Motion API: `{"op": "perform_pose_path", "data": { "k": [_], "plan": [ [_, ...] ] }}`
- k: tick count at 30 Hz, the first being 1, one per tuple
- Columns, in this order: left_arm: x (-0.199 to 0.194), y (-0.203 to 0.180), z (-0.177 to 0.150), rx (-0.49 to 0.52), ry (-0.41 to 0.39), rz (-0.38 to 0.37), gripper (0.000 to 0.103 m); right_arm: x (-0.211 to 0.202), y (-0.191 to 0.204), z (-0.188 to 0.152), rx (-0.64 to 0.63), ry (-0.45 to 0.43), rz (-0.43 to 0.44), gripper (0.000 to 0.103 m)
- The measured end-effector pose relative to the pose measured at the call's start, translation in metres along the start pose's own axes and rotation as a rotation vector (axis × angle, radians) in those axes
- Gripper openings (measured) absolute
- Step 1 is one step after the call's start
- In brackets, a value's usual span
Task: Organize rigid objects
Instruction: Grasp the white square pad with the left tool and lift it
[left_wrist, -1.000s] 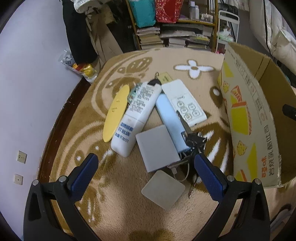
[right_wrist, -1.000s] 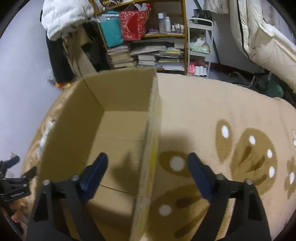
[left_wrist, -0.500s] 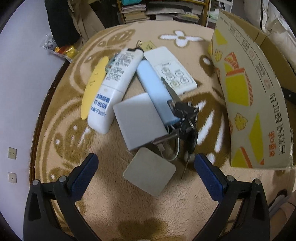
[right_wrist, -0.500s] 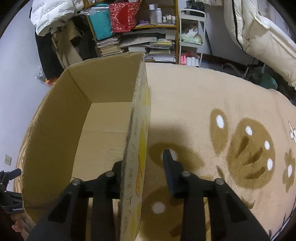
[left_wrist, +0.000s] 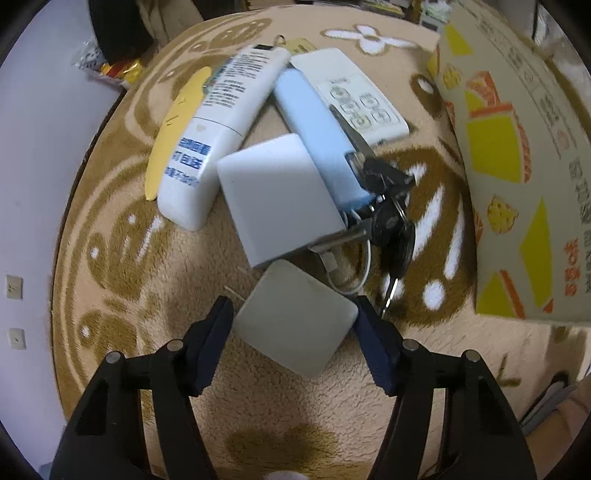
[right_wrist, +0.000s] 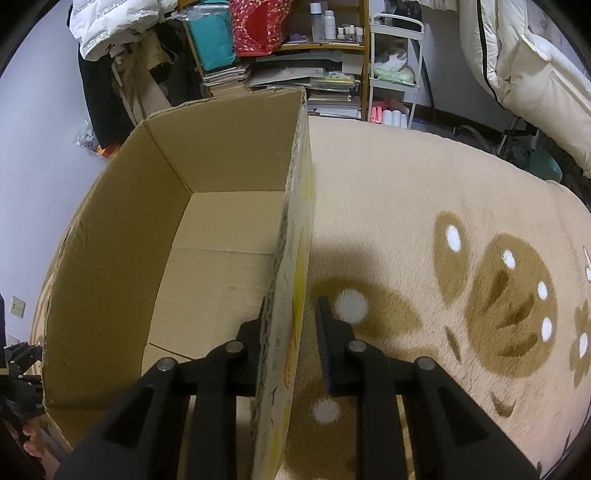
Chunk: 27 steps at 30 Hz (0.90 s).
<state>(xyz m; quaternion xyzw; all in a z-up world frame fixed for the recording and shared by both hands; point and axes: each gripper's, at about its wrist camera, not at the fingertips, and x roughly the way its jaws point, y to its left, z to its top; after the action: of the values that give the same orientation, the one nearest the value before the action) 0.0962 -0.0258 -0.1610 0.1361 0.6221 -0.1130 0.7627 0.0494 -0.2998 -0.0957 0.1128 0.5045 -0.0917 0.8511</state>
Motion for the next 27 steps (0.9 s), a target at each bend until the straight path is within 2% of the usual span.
{"op": "perform_pose_path", "data": {
  "k": [7,12,17,22,24,27],
  "plan": [
    [0.002,-0.019,-0.001,0.064,-0.027,0.058,0.060,0.001,0.000,-0.002,-0.006,-0.002,-0.003,0.022],
    [-0.003,-0.014,-0.001,0.035,-0.033,0.043,0.060,0.002,0.004,-0.003,-0.025,0.005,0.002,0.015],
    [-0.023,-0.006,-0.009,0.025,-0.087,-0.001,0.060,0.001,0.007,-0.004,-0.042,0.004,0.000,0.013],
    [-0.028,-0.006,-0.009,0.017,-0.098,0.026,0.060,0.002,0.007,-0.004,-0.037,0.005,0.007,0.013],
    [-0.035,-0.006,-0.012,0.002,-0.122,0.030,0.060,0.002,0.008,-0.004,-0.040,0.005,0.005,0.013],
    [-0.056,-0.007,-0.017,0.004,-0.209,0.094,0.060,0.002,0.007,-0.004,-0.039,0.005,0.005,0.013]
  ]
}}
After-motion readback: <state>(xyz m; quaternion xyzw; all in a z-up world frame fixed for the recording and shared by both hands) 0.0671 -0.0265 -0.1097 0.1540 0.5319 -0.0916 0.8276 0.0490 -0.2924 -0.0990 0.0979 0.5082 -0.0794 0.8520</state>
